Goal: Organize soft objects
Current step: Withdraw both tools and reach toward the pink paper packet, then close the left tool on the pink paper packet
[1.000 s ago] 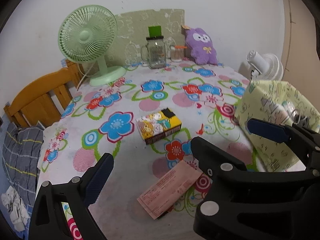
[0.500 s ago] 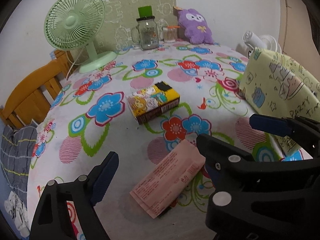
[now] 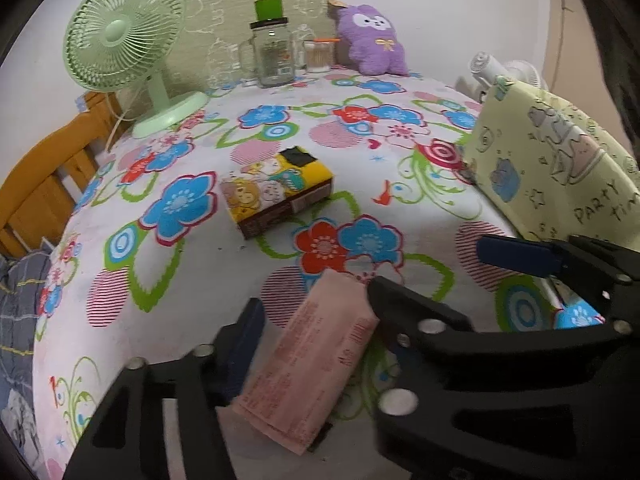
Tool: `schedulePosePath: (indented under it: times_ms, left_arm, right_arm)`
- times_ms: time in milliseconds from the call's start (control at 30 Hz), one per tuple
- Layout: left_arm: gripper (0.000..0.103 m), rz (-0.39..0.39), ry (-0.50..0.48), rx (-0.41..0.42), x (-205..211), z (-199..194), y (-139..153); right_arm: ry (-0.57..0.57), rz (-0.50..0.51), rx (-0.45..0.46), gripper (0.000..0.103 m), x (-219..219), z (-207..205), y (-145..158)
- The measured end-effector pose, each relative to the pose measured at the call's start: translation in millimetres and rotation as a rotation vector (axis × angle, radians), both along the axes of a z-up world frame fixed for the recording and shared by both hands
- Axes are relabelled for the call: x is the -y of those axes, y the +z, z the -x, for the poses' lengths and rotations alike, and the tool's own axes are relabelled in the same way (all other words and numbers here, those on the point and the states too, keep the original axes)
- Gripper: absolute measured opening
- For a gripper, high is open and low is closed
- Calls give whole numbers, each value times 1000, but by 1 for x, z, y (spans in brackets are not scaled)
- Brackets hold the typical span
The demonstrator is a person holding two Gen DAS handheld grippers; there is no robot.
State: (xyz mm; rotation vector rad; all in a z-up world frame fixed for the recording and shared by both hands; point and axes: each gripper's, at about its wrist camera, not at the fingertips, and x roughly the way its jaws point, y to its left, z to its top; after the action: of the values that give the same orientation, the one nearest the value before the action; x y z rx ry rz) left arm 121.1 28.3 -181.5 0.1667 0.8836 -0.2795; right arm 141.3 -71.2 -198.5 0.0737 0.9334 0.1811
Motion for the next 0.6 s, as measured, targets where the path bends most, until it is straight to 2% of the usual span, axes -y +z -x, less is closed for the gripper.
schedulePosePath:
  times_ms: [133, 300, 467, 600]
  left_arm:
    - [49, 31, -18, -11, -1, 1, 0]
    - [42, 23, -12, 14, 1, 7, 0]
    - [40, 46, 38, 5, -4, 6, 0]
    - [39, 8, 96, 8, -11, 3, 1]
  right_arm:
    - [6, 5, 3, 83, -2, -1, 0]
    - [12, 11, 1, 83, -4, -1, 0]
    - [17, 13, 5, 83, -5, -1, 0]
    - [25, 19, 17, 83, -9, 0, 3]
